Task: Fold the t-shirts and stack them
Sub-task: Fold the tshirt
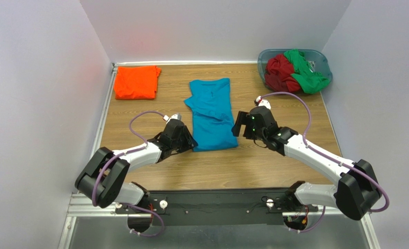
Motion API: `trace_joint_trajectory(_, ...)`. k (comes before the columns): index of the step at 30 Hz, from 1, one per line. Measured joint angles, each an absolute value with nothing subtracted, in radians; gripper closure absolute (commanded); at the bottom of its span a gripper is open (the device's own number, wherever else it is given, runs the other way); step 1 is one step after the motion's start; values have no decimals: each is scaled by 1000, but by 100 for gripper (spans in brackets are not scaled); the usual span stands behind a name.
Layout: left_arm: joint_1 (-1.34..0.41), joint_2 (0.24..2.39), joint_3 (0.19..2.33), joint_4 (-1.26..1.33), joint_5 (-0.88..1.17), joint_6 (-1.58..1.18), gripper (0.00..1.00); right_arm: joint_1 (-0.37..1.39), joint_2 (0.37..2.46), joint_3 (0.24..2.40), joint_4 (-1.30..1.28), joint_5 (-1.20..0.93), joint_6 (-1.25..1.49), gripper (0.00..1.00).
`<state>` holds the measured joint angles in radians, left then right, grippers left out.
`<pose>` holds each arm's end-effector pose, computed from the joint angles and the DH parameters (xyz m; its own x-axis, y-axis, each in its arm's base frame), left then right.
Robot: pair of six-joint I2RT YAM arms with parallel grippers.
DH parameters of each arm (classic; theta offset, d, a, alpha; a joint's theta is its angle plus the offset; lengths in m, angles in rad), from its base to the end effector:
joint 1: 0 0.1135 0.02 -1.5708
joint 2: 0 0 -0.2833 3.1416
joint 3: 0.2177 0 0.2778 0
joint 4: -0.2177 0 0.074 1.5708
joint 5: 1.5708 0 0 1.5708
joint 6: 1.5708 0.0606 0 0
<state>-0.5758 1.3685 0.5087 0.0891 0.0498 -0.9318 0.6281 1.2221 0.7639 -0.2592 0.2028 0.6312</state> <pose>0.2349 -0.1561 0.1309 -0.8091 -0.4306 -0.4000 -0.1268 0.7925 -0.5966 0.2447 0.1626 0.2259 -0.6966 0.2085 -0.6865 -0.0516 0.9398 0.3378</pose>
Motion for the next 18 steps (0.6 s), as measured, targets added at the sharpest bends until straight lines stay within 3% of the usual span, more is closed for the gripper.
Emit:
trace_joint_trajectory(6, -583, 1393, 495, 128, 63, -936, 60, 628, 1223, 738, -259, 184, 652, 0)
trace_joint_trajectory(7, -583, 1399, 495, 138, 64, -936, 62, 628, 1229, 737, -259, 178, 654, 0)
trace_joint_trajectory(11, -583, 1442, 506, 174, 68, -940, 94, 628, 1270, 735, -257, 143, 658, 3)
trace_joint_trajectory(12, -583, 1454, 509, 180, 73, -940, 98, 628, 1280, 733, -257, 134, 659, 4)
trace_joint_trajectory(16, -584, 1464, 513, 189, 81, -939, 100, 628, 1308, 718, -257, 104, 663, 8)
trace_joint_trajectory(18, -584, 1464, 512, 189, 81, -940, 100, 628, 1319, 711, -257, 97, 663, 15)
